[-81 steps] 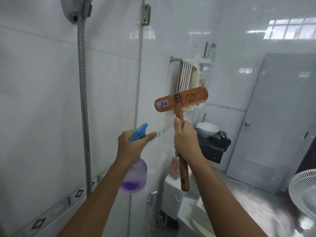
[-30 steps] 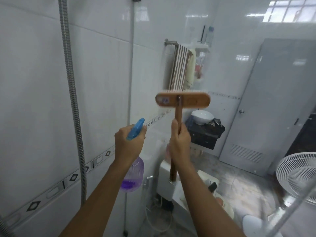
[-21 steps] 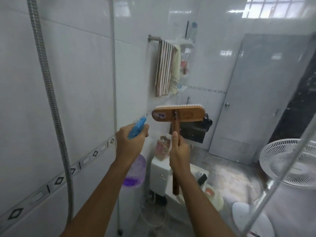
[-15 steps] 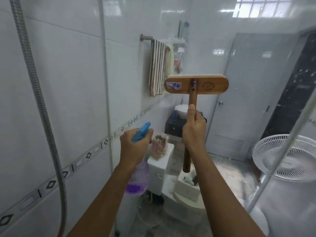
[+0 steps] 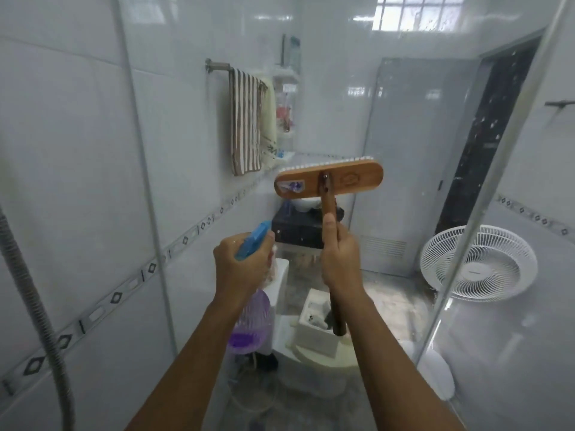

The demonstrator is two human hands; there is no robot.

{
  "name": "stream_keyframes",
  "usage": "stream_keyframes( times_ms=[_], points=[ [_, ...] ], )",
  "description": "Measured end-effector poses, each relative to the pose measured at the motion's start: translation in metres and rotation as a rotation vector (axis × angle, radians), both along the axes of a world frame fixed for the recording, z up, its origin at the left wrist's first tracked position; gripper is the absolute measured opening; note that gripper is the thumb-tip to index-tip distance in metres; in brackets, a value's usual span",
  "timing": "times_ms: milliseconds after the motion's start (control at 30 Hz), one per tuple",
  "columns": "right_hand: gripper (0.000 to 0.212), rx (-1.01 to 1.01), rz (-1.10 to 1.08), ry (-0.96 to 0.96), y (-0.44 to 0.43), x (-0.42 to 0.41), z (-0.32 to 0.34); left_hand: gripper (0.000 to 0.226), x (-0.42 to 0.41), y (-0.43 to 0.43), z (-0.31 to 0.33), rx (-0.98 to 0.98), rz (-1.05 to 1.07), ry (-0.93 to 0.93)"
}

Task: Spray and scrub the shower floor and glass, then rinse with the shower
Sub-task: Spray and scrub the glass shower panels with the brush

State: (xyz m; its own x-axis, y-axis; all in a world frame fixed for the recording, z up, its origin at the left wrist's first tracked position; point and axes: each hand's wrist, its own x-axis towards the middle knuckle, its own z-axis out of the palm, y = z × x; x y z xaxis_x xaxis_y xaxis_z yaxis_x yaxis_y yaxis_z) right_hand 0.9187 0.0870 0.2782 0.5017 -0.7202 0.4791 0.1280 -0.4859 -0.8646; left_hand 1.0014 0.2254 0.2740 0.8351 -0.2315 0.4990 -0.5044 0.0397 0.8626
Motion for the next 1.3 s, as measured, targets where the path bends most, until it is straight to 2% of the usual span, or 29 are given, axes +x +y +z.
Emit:
stream_keyframes(
  times_ms=[100, 200, 467, 833, 933, 1033, 1167, 1233, 1300],
  points=[
    [0.045, -0.012, -0.051, -0.085, -0.008, -0.005, 0.046, 0.027, -0.003, -0.007, 0.007, 0.001, -0.031, -0.026],
    [0.048, 0.018, -0.064, -0.103, -0.014, -0.010, 0.065, 0.028, -0.003, -0.012, 0.009, 0.020, -0.036, -0.048],
    [0.050, 0.023, -0.028, -0.075, -0.012, -0.007, 0.054, 0.025, -0.003, -0.014, 0.005, 0.032, -0.085, -0.057],
    [0.053, -0.016, 0.007, -0.059, -0.008, 0.003, 0.057, 0.040, 0.002, -0.011, 0.016, 0.040, -0.011, -0.078],
    [0.059, -0.062, 0.026, -0.028, -0.013, 0.005, 0.037, 0.031, 0.003, -0.008, 0.018, -0.037, 0.034, -0.073],
    [0.057, -0.087, 0.019, 0.075, -0.013, 0.004, -0.018, 0.027, 0.003, -0.005, 0.014, -0.072, 0.059, -0.087],
    [0.034, 0.037, 0.051, 0.169, 0.012, -0.007, -0.090, 0.021, 0.000, -0.003, 0.010, -0.063, 0.069, -0.137],
    [0.027, 0.073, 0.056, 0.189, 0.022, -0.011, -0.095, 0.020, -0.002, -0.002, 0.008, -0.061, 0.071, -0.126],
    [0.037, 0.071, 0.072, 0.147, 0.021, -0.007, -0.078, 0.021, -0.001, -0.002, 0.006, -0.073, 0.066, -0.113]
  ],
)
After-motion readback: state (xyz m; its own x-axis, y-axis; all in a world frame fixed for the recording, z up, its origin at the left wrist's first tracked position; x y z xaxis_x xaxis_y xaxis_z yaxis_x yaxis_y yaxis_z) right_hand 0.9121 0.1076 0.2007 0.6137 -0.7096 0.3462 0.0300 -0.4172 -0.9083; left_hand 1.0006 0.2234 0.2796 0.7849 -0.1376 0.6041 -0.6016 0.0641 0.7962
